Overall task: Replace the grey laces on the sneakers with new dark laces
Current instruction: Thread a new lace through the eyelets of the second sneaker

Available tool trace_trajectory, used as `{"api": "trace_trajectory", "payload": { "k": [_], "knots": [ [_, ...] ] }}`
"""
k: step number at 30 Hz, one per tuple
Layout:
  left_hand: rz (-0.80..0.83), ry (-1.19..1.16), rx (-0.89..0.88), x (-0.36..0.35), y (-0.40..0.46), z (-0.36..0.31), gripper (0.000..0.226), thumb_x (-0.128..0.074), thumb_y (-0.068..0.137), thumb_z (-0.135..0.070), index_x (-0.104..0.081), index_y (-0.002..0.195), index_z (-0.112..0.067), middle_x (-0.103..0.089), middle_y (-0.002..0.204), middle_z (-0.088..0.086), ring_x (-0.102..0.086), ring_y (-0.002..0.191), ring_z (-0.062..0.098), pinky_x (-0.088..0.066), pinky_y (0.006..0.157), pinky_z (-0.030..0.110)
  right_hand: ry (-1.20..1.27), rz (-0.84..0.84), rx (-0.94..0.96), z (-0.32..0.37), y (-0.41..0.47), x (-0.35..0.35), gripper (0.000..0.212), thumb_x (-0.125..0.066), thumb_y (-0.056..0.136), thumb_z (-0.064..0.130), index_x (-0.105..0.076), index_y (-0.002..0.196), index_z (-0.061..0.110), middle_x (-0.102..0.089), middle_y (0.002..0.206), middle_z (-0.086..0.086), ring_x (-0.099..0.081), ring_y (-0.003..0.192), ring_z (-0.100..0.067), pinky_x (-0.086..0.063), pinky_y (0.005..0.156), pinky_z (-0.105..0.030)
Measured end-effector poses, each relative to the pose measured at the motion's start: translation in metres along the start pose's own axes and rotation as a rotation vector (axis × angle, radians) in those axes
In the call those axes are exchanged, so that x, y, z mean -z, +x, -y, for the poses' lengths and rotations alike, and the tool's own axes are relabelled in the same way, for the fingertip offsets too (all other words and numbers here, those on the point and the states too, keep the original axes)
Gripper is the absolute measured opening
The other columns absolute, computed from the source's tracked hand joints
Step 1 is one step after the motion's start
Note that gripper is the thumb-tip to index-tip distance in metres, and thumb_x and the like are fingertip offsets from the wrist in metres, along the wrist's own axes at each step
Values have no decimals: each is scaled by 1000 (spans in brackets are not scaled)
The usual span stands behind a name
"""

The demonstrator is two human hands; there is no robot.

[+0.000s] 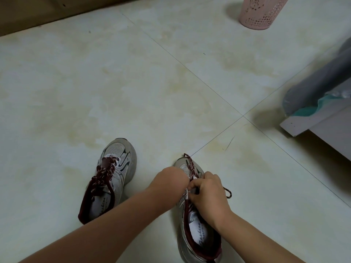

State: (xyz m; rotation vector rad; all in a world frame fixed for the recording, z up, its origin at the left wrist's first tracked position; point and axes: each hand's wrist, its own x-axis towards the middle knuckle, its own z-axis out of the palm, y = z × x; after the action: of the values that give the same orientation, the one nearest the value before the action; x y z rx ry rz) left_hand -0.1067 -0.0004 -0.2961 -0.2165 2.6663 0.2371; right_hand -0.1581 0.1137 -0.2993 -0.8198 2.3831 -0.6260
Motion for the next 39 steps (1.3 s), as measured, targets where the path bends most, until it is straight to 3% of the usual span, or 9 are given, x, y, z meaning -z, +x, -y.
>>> {"api": "trace_trajectory", "payload": {
  "k": [7,10,16,22,25,28,33,37,39],
  "knots": [
    [-97,-407,126,-4,-7,13,19,-61,84,-30,-71,94,-17,-68,99,2,-56,99,18,-37,82,27,-145,4,-23,6,4,-8,24,-47,89,11,-67,96,23,-35,92,2,-32,96,-17,-30,75,-27],
    [-247,-504,332,-10,-19,0,25,-59,78,-49,-53,91,-28,-51,94,-9,-44,101,12,-34,89,30,-154,48,17,7,5,0,23,-42,88,9,-62,97,16,-32,94,1,-31,97,-19,-31,75,-28],
    [-115,-735,473,-10,-22,-22,36,-62,73,-38,-35,89,-19,-44,96,-2,-43,95,19,-37,79,30,-228,113,70,13,9,23,19,-46,89,15,-62,82,22,-42,101,2,-36,104,-20,-29,79,-29],
    [-185,-1030,579,-19,-23,-33,28,-57,81,-24,-33,93,-14,-52,93,5,-49,76,17,-35,56,24,527,57,-115,28,9,79,37,-48,82,-10,-45,55,15,-48,69,2,-47,62,-4,-33,53,-9],
    [-180,-1151,644,-20,-23,-29,34,-60,79,-22,-32,97,-13,-55,93,5,-53,72,12,-39,53,20,1065,114,-85,45,6,123,30,-46,89,0,-48,62,14,-65,73,-5,-61,75,-17,-46,75,-25],
    [-156,-1314,664,-23,-21,-28,54,-62,62,-32,-32,106,-20,-56,103,7,-60,89,21,-53,78,36,1429,94,-38,53,3,156,28,-45,87,11,-52,60,10,-61,58,-10,-62,57,-25,-58,70,-40],
    [-234,-1494,597,-31,-10,-24,86,-70,49,-28,-36,128,-32,-51,120,4,-58,105,24,-51,92,43,913,-10,-224,37,7,132,26,-40,96,9,-43,70,12,-46,55,-4,-33,47,-15,-37,48,-26],
    [-379,-1197,424,-25,-11,-27,63,-58,74,4,-44,133,-15,-42,123,-3,-44,119,13,-33,90,5,-31,120,-197,17,5,96,23,-50,93,36,-48,108,18,-61,96,-7,-56,77,-23,-40,67,-29],
    [-406,-1114,366,-27,-10,-29,65,-53,76,3,-39,137,-15,-43,133,-3,-42,124,11,-32,97,10,-394,304,-156,14,-1,82,34,-50,91,46,-52,108,18,-62,105,-5,-58,98,-26,-42,73,-30]
  ]
}}
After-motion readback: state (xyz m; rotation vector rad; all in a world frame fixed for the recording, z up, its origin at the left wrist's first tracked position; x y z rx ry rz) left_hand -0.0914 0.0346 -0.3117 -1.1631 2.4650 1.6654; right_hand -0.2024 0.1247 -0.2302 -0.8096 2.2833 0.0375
